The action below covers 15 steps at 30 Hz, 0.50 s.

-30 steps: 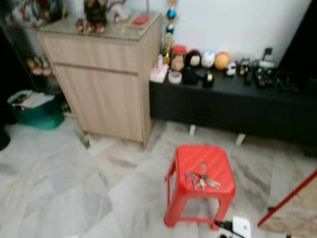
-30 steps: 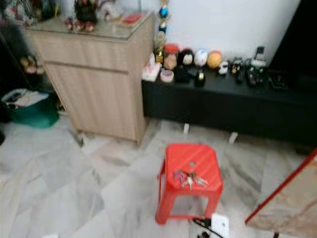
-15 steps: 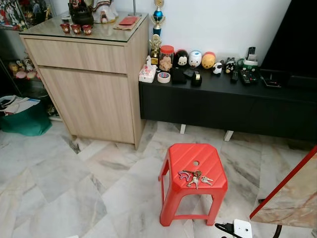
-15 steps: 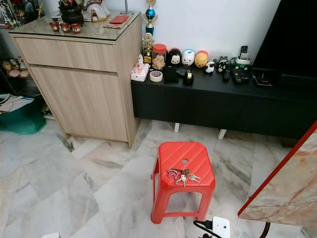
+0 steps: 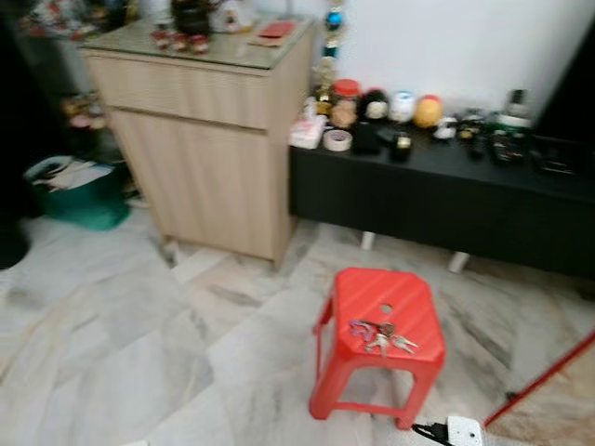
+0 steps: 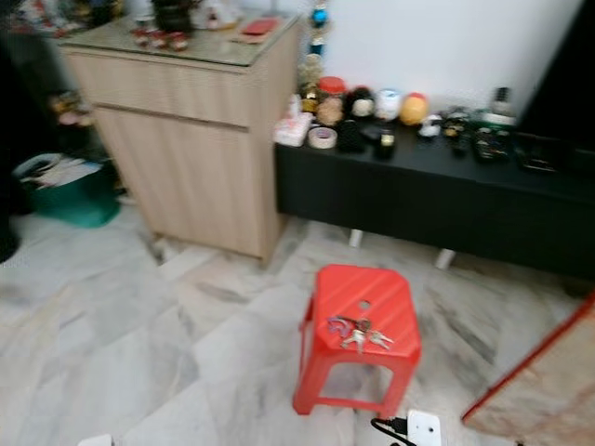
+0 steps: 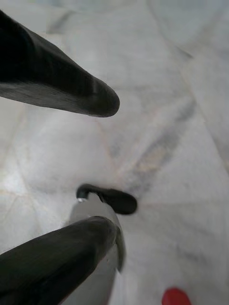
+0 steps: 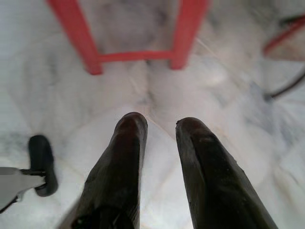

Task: Hang keys on a hook

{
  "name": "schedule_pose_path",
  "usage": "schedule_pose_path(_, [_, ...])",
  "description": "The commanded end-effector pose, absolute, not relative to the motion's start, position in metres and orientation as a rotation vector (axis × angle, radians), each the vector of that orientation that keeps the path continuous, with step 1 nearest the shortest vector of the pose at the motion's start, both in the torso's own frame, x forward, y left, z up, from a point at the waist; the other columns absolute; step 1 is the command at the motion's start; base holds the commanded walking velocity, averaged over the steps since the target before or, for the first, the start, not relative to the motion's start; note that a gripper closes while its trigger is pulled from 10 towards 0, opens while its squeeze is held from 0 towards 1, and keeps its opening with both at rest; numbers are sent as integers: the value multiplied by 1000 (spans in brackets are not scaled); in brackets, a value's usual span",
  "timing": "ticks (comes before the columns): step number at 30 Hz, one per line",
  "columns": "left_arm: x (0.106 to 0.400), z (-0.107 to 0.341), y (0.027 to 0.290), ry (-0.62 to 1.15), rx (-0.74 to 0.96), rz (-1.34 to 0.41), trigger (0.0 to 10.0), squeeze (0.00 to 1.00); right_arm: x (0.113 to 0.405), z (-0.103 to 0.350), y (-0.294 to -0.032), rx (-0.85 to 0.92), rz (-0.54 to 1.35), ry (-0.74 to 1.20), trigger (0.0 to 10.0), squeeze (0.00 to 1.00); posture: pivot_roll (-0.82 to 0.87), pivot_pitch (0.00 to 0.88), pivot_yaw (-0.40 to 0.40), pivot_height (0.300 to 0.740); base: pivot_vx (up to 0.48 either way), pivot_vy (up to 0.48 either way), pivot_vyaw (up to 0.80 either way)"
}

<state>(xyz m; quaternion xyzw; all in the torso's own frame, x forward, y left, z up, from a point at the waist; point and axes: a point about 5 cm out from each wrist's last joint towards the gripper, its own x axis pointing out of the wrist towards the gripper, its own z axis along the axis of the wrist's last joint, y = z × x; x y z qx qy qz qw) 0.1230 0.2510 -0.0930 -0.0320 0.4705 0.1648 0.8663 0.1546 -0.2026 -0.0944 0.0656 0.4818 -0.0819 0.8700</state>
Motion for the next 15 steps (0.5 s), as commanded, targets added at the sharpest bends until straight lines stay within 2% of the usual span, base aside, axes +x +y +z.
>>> schedule_pose_path(1, [121, -94, 250, 995, -77, 346, 10000, 0, 150, -96, -206, 139, -178, 1013, 10000, 0, 66, 0, -36, 740, 0, 0, 0])
schedule_pose_path(13, [119, -95, 249, 994, -80, 354, 10000, 0, 149, -95, -206, 140, -172, 1007, 10000, 0, 69, 0, -38, 740, 0, 0, 0])
schedule_pose_path(14, [119, -95, 249, 993, -81, 354, 10000, 0, 149, -95, -206, 153, -175, 1002, 10000, 1000, 69, 0, -38, 740, 0, 0, 0])
schedule_pose_path(15, [119, -95, 249, 993, -82, 355, 10000, 0, 149, -95, -206, 163, -175, 999, 10000, 1000, 68, 0, -38, 740, 0, 0, 0])
